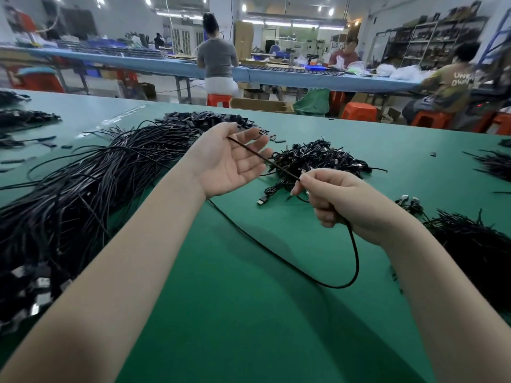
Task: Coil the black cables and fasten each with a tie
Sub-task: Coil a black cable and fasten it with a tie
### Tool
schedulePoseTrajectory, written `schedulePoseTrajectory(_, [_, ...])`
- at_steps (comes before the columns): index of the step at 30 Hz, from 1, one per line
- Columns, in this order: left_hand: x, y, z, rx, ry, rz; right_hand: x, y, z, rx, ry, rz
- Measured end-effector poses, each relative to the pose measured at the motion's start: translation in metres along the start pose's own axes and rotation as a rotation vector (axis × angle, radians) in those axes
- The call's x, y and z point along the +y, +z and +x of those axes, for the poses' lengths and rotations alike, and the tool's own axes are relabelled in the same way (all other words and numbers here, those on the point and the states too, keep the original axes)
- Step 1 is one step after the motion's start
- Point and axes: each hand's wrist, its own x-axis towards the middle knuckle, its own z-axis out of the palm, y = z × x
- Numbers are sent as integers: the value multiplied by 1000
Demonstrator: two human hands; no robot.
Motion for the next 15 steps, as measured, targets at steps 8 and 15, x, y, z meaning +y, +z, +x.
schedulePoseTrajectory(8, [10, 7, -15, -360, -27, -108, 21, 8, 1, -375, 270, -117])
schedulePoseTrajectory(15, [-24, 16, -13, -424, -366, 892, -1, -8, 0, 117, -5, -56])
